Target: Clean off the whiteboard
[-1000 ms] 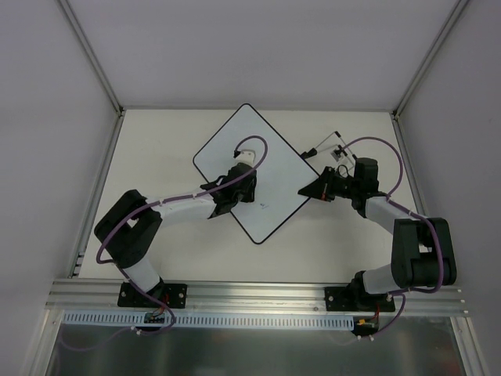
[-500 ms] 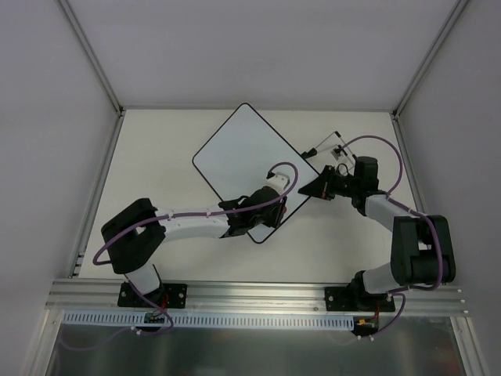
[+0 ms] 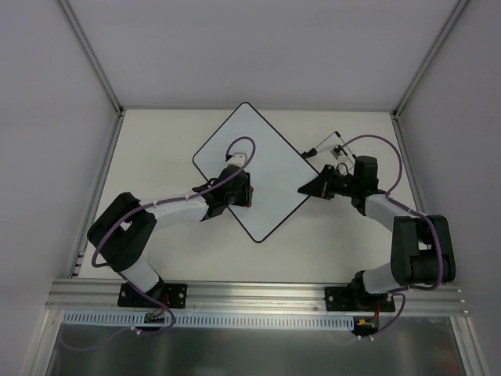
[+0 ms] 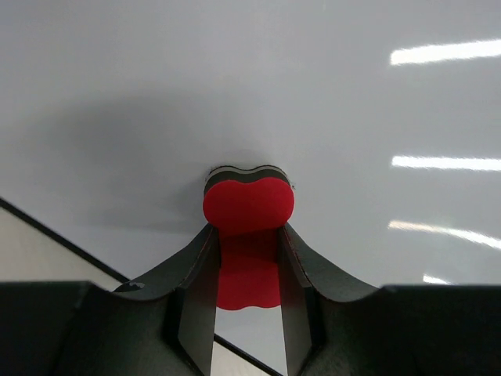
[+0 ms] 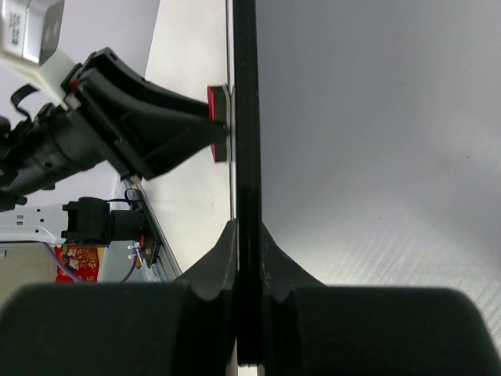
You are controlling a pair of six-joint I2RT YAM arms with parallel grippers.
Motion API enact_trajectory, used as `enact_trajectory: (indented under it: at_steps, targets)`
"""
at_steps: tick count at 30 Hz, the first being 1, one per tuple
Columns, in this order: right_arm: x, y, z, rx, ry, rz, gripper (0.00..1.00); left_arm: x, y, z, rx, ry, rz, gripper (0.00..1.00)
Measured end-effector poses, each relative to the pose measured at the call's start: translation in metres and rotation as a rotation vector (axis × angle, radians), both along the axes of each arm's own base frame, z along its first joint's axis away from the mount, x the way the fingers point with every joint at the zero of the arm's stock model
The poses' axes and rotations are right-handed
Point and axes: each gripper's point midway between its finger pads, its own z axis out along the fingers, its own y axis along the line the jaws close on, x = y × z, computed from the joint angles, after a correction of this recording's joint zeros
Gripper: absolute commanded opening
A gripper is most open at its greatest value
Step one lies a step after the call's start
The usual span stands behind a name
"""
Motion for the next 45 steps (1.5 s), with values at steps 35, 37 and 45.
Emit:
enact_trajectory:
  at_steps: [35,37,45]
  targets:
    - [0.002,0.006,0.01,0.003,-0.032,0.042,0.0,-0.065,0.22,-0.048,0.206,0.281,0.647,0.66]
    - [0.003,0.007,0.011,0.005,-0.038,0.047,0.0,-0.066,0.222,-0.046,0.218,0.285,0.647,0.87]
    - [0.004,0.008,0.018,0.01,-0.064,0.068,0.0,-0.045,0.219,0.005,0.194,0.161,0.606,0.92]
